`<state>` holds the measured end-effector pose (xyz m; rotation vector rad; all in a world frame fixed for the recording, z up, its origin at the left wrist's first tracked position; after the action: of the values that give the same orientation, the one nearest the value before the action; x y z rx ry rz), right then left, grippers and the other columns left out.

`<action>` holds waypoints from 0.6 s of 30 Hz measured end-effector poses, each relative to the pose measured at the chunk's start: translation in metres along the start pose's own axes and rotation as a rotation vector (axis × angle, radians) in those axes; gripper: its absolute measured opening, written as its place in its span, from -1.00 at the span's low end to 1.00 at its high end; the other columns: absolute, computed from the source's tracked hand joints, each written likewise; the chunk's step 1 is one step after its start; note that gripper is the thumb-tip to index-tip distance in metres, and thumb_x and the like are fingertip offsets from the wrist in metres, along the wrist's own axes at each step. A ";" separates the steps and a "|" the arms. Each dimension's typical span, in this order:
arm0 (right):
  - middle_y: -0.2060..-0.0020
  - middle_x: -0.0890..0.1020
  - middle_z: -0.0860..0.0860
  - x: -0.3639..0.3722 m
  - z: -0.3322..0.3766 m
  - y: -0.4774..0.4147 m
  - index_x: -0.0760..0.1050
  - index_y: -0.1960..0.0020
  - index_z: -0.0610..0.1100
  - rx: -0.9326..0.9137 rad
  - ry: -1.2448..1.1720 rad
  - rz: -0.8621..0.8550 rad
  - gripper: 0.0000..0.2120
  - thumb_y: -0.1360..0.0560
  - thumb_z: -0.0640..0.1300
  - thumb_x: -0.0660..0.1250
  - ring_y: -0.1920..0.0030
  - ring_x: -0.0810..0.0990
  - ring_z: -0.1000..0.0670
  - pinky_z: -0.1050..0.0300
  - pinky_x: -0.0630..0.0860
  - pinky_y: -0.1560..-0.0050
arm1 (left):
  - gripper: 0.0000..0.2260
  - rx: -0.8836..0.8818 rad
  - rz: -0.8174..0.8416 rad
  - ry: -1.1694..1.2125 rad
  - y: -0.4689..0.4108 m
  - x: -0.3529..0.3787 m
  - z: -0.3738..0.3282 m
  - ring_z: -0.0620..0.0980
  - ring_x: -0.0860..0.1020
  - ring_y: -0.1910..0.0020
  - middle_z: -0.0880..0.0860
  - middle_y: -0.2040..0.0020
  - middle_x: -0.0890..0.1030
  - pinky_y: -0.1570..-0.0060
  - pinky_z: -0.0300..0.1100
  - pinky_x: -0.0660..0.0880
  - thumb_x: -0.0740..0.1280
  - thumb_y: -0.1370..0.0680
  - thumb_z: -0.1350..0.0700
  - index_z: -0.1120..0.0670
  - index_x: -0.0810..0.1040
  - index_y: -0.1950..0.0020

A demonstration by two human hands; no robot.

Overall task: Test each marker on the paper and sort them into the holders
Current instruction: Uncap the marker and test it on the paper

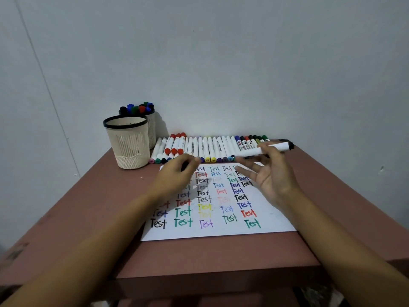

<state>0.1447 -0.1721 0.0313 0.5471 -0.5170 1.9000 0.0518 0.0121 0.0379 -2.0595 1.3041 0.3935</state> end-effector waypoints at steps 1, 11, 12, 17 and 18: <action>0.18 0.53 -0.14 -0.005 0.002 -0.001 0.39 0.10 -0.11 -0.004 0.017 -0.034 -0.92 -0.58 -0.18 0.21 0.17 0.66 -0.18 -0.06 0.64 0.14 | -0.77 -0.039 -0.011 0.052 -0.002 -0.003 0.005 -0.20 0.40 0.31 -0.10 0.28 0.44 0.31 -0.29 0.29 0.10 -0.63 0.02 0.04 0.51 -0.10; 0.45 0.47 -0.02 -0.030 0.000 0.000 0.36 0.35 -0.09 -0.119 0.717 -0.270 -0.72 -0.41 -0.22 0.44 0.40 0.47 0.00 0.12 0.53 0.31 | -0.63 -0.161 -0.080 0.017 -0.009 -0.014 0.026 0.02 0.44 -0.24 0.10 -0.33 0.44 -0.21 -0.14 0.36 0.12 -0.61 0.22 0.07 0.34 -0.42; 0.44 0.48 -0.05 -0.029 -0.002 0.001 0.37 0.34 -0.11 -0.111 0.747 -0.261 -0.75 -0.40 -0.27 0.41 0.45 0.45 0.01 0.11 0.53 0.33 | -0.63 -0.149 -0.076 0.016 -0.009 -0.014 0.026 -0.02 0.46 -0.16 0.09 -0.27 0.47 -0.11 -0.19 0.37 0.17 -0.60 0.22 0.06 0.35 -0.41; 0.48 0.47 -0.11 -0.025 -0.003 0.004 0.35 0.32 -0.17 -0.088 0.795 -0.227 -0.80 -0.37 -0.35 0.33 0.62 0.41 0.07 0.24 0.33 0.55 | -0.63 -0.189 -0.070 0.014 -0.009 -0.013 0.036 -0.02 0.49 -0.03 0.02 -0.04 0.48 0.01 -0.22 0.36 0.35 -0.52 0.15 0.05 0.40 -0.31; 0.49 0.47 -0.10 -0.024 -0.003 0.005 0.36 0.33 -0.18 -0.090 0.805 -0.218 -0.80 -0.38 -0.35 0.33 0.62 0.42 0.08 0.24 0.35 0.56 | -0.65 -0.200 -0.084 0.006 -0.009 -0.014 0.038 -0.02 0.48 -0.02 0.03 -0.03 0.49 0.02 -0.21 0.35 0.37 -0.51 0.14 0.07 0.43 -0.27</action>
<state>0.1485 -0.1895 0.0144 -0.2301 -0.0085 1.6979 0.0565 0.0494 0.0215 -2.2743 1.2188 0.4974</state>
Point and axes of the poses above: each hand's wrist, its own y-axis away from the middle knuckle, its own x-axis out of the palm, z = x × y, the point moved 6 cm from there along -y, towards the middle knuckle
